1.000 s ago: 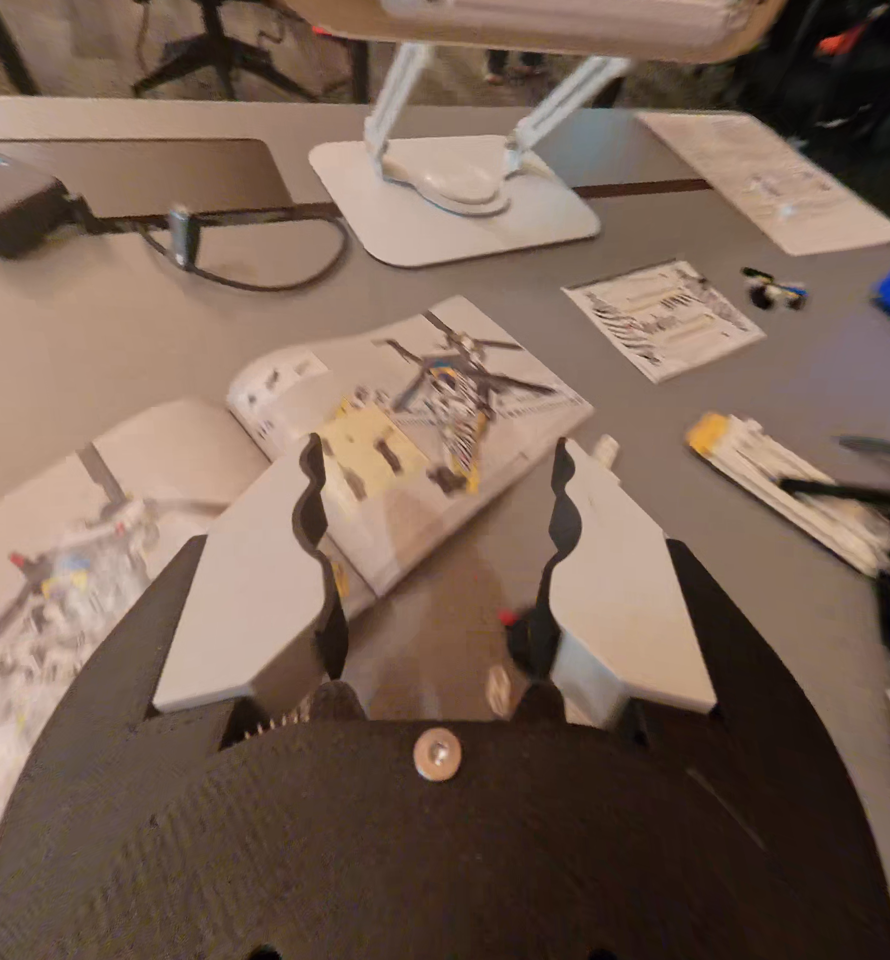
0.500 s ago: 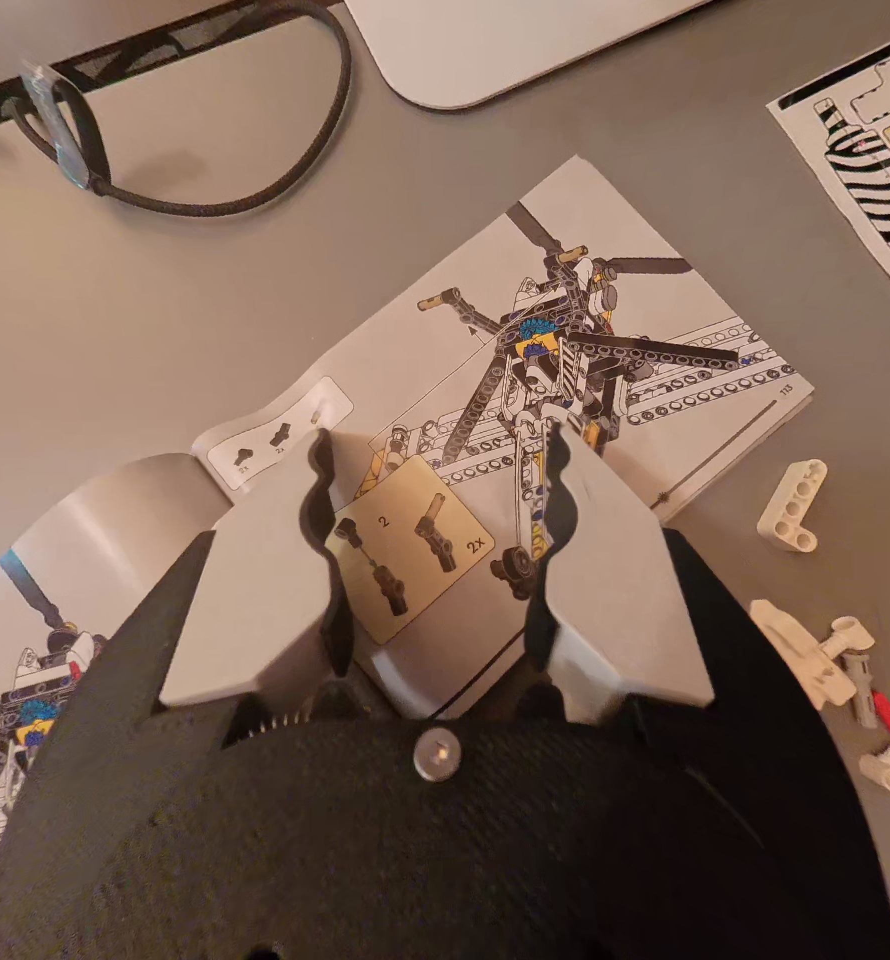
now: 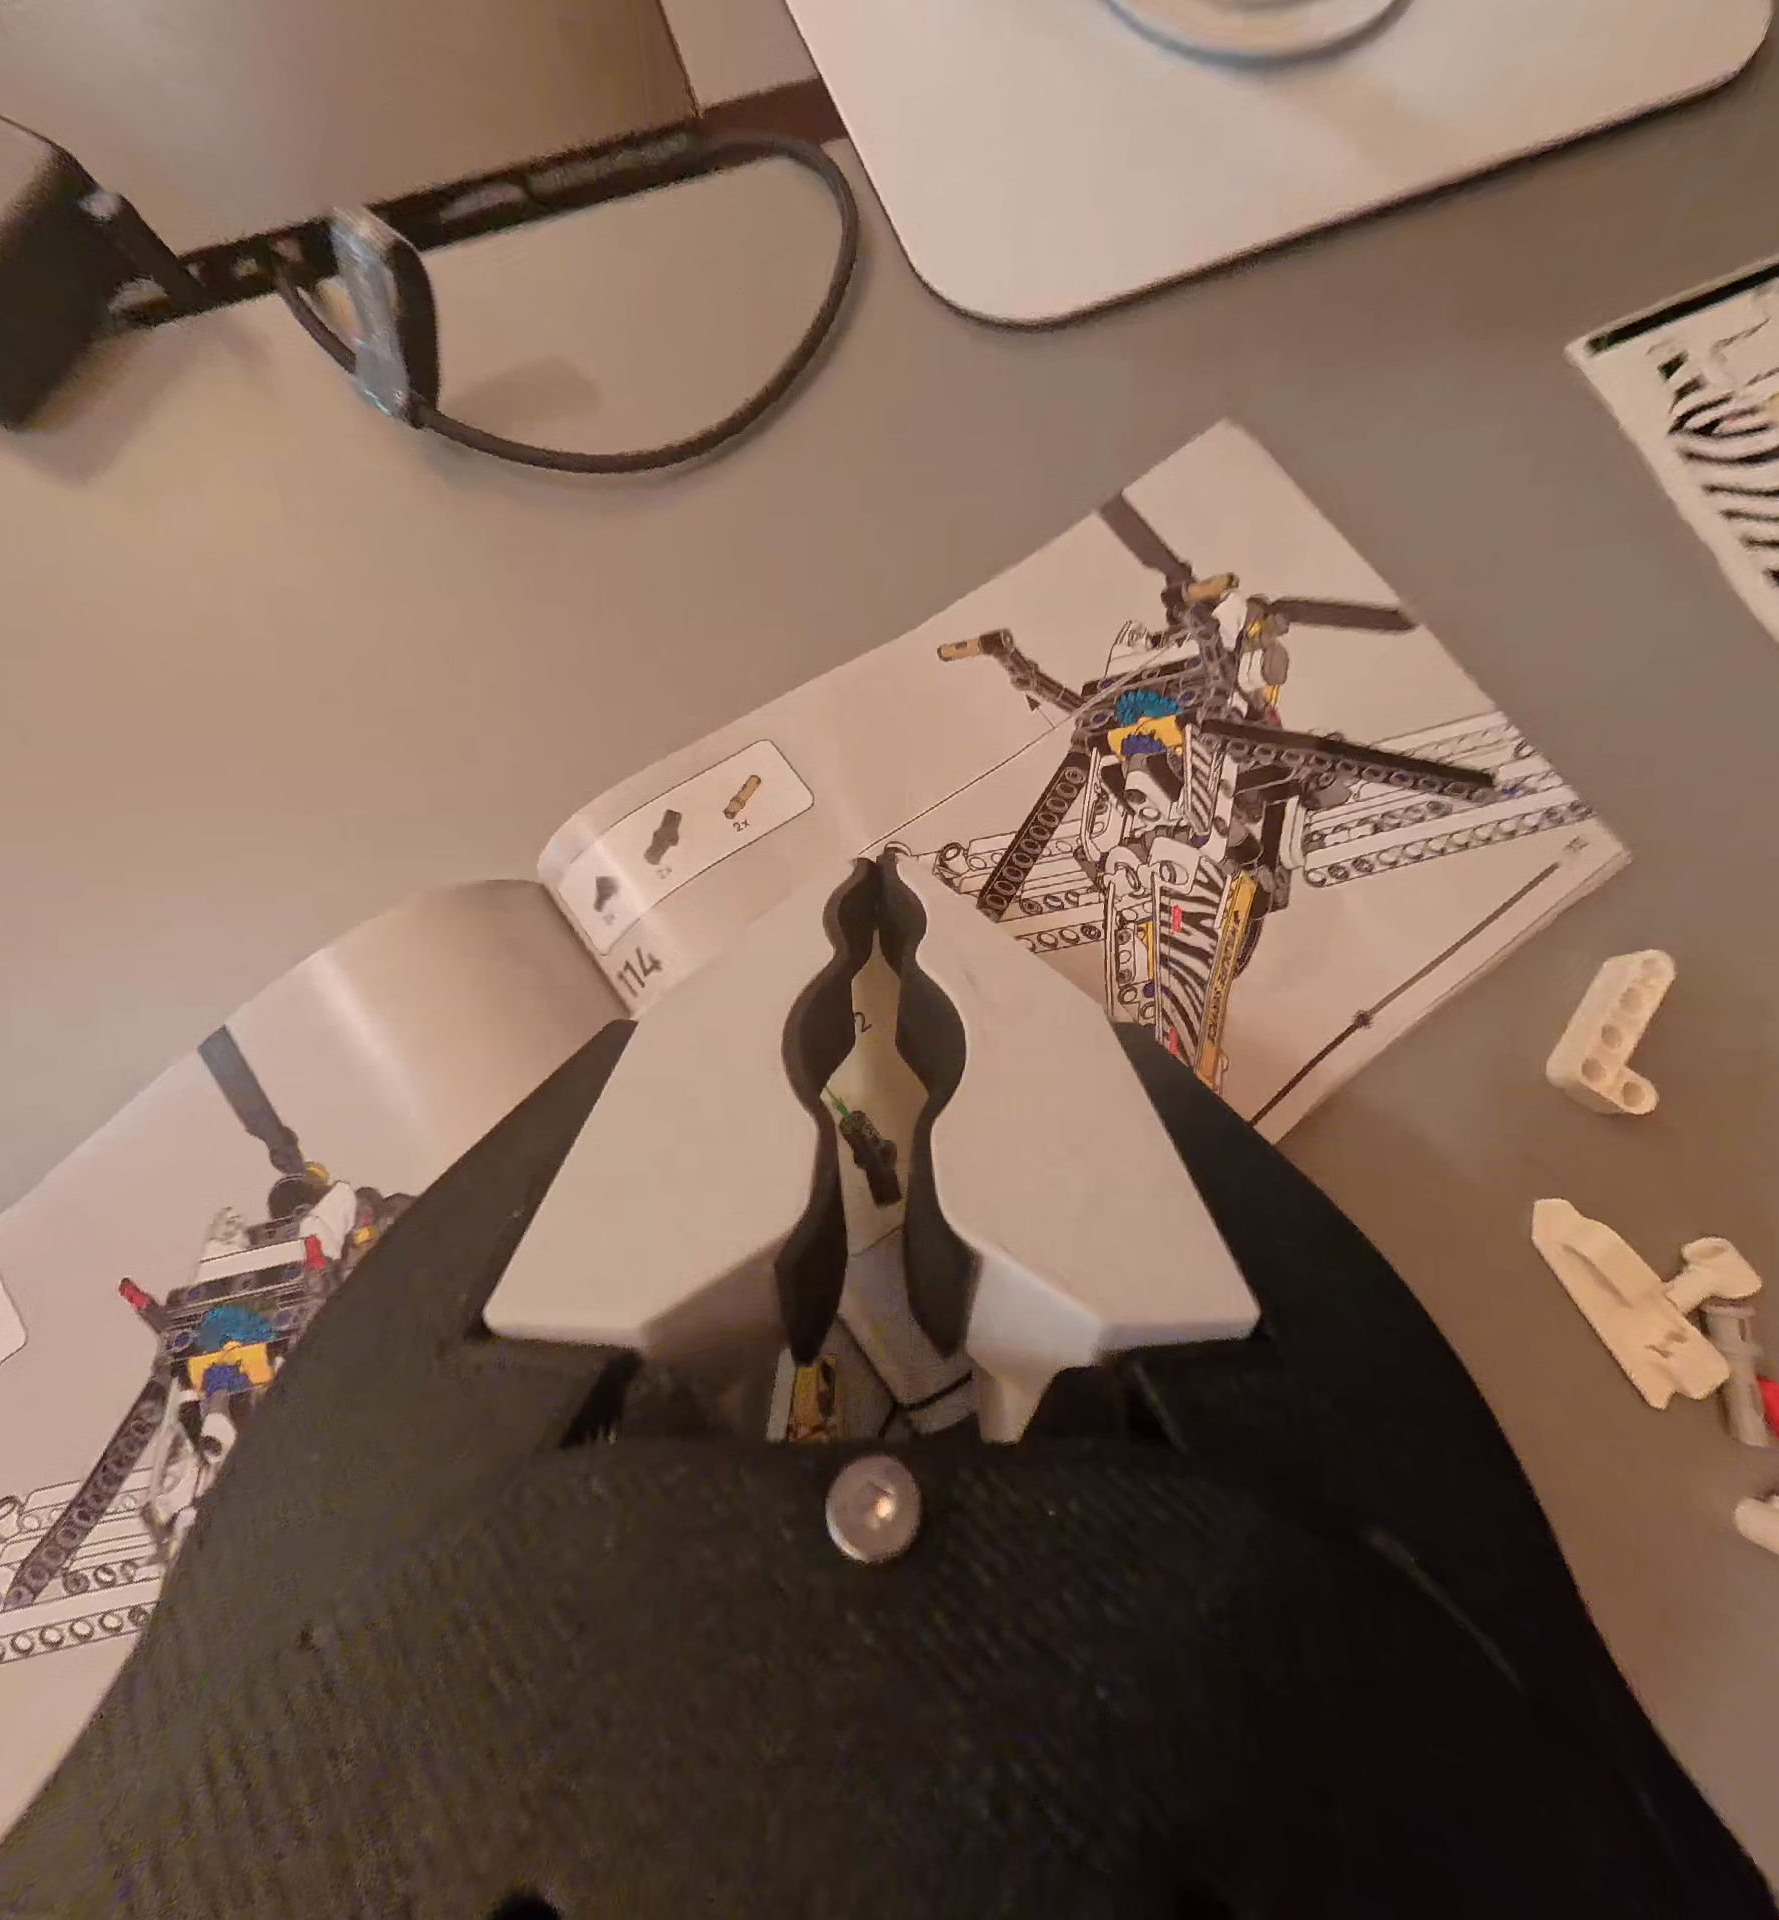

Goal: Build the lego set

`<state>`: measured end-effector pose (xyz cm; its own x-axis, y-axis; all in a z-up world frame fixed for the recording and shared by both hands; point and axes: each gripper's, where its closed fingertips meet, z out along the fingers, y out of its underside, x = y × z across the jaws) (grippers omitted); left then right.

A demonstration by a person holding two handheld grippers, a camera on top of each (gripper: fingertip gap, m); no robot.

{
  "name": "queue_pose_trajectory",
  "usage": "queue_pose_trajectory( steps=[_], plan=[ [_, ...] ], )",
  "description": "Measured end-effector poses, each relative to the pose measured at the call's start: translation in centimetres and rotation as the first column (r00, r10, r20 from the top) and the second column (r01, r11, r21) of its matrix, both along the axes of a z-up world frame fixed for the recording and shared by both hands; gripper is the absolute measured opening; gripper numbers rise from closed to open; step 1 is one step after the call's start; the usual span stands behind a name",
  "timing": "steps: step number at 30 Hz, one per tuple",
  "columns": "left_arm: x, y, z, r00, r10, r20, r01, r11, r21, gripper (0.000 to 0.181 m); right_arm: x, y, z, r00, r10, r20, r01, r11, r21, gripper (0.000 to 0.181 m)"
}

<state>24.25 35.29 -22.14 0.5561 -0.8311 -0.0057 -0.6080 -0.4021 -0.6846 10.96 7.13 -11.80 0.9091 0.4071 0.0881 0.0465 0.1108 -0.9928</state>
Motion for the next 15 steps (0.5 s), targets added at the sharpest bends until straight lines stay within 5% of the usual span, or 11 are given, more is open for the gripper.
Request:
queue_pose_trajectory(
  steps=[10, 11, 13, 15],
  plan=[
    [0.3, -0.8, 4.1, 0.979, -0.028, 0.201, 0.018, 0.999, 0.048, 0.0, 0.0, -0.1, 0.1, 1.0, -0.002, 0.001, 0.002, 1.0, 0.006, 0.021],
    [0.7, -1.3, 4.0, 0.977, -0.046, 0.207, 0.038, 0.998, 0.043, 0.015, 0.0, -0.1, 0.1, 1.0, -0.002, 0.002, 0.001, 1.0, 0.006, 0.021],
    [2.1, -3.6, 3.2, 0.97, -0.153, 0.188, 0.152, 0.988, 0.021, 0.082, 0.0, -0.1, 0.1, 1.0, -0.001, 0.002, 0.001, 1.0, 0.006, 0.021],
    [3.1, -5.2, 2.4, 0.966, -0.209, 0.151, 0.206, 0.978, 0.038, 0.096, 0.0, -0.1, 0.1, 1.0, -0.001, 0.002, 0.001, 1.0, 0.006, 0.021]
  ],
)
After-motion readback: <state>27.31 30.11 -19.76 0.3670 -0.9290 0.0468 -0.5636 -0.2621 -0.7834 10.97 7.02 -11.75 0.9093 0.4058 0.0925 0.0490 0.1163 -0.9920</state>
